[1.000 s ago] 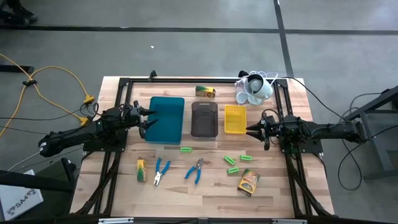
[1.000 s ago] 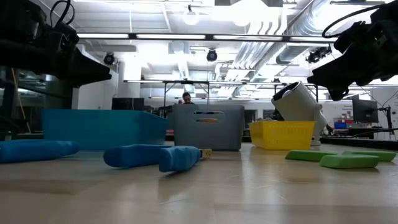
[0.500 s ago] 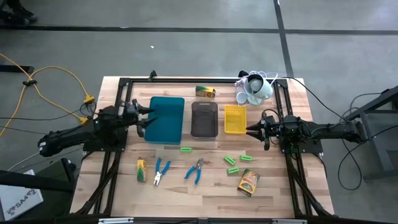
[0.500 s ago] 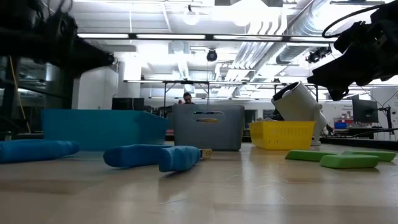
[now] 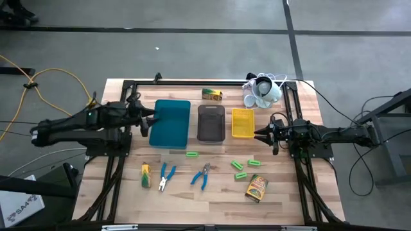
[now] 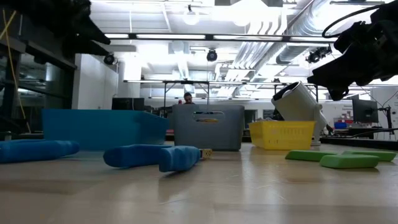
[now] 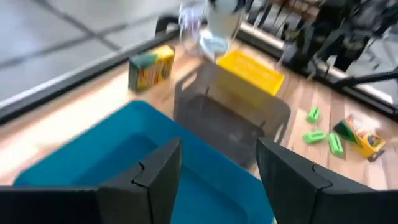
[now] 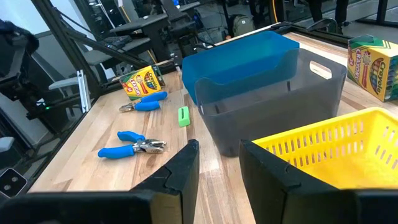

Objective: Pick & Place School Supplies
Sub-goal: Put the crayon box into the blue bin

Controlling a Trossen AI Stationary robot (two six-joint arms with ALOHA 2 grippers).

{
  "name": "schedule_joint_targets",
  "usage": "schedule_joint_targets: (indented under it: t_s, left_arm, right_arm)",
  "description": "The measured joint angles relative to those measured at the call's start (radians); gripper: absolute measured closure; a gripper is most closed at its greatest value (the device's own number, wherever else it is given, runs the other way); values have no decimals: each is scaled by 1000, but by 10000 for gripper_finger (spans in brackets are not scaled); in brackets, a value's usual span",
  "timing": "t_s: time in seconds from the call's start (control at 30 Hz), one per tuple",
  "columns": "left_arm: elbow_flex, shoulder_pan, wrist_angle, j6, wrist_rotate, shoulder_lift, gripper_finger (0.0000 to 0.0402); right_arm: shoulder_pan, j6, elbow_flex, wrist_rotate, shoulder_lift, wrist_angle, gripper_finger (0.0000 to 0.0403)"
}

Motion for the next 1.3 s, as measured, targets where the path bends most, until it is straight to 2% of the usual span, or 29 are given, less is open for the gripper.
schedule_joint_targets:
  t_s: [0.2, 0.5, 0.67, 0.97, 1.3]
  left_arm:
    - [171, -139, -206, -190, -55, 180, 200]
    - [313, -388, -517, -686, -84, 343, 200]
    - [325, -530, -543, -945, -61, 400, 200]
    - [325, -725, -542, -1382, 89, 448, 200]
    - [325, -848, -541, -1648, 185, 527, 200]
  right_arm:
    - [0, 0, 0, 0, 0, 0, 297]
    - [0, 0, 0, 0, 0, 0, 297]
    - [0, 0, 0, 0, 0, 0, 297]
    - [0, 0, 0, 0, 0, 0, 297]
    - [0, 0, 0, 0, 0, 0, 297]
